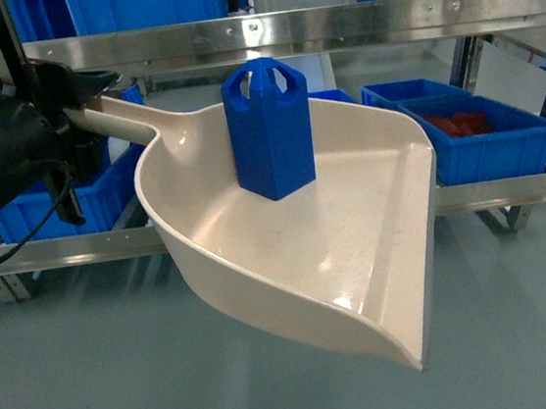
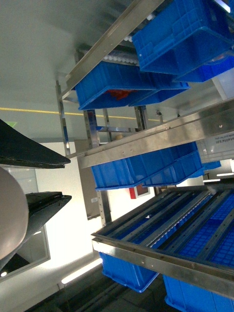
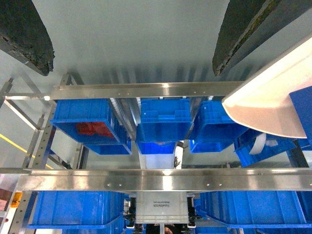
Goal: Place part in tray to right shelf
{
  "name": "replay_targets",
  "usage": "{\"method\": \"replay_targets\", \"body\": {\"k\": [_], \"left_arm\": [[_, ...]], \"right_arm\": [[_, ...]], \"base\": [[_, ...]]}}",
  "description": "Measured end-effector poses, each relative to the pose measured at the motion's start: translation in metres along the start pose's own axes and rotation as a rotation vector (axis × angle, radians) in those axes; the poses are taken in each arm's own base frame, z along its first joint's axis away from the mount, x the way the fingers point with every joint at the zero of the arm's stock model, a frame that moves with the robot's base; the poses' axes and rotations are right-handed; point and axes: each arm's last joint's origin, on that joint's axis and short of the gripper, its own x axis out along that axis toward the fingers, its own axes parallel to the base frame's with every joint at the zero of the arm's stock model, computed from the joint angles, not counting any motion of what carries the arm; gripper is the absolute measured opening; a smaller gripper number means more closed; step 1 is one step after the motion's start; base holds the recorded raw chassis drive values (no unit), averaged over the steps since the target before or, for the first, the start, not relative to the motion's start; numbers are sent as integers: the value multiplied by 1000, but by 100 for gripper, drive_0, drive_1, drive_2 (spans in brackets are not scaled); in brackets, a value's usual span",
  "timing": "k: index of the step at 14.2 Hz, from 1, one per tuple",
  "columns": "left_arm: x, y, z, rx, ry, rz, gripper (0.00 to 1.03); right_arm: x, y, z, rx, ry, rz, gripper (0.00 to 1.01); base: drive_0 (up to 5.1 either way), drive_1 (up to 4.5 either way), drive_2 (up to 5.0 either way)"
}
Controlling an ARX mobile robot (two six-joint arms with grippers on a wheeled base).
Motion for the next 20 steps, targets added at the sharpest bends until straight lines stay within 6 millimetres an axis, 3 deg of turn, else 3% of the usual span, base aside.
{"method": "replay_targets", "body": {"k": [20], "left_arm": [[0, 0, 2, 1, -10, -2, 12]], "right_arm": [[0, 0, 0, 0, -4, 0, 98]], "base": [[-9, -9, -9]]}}
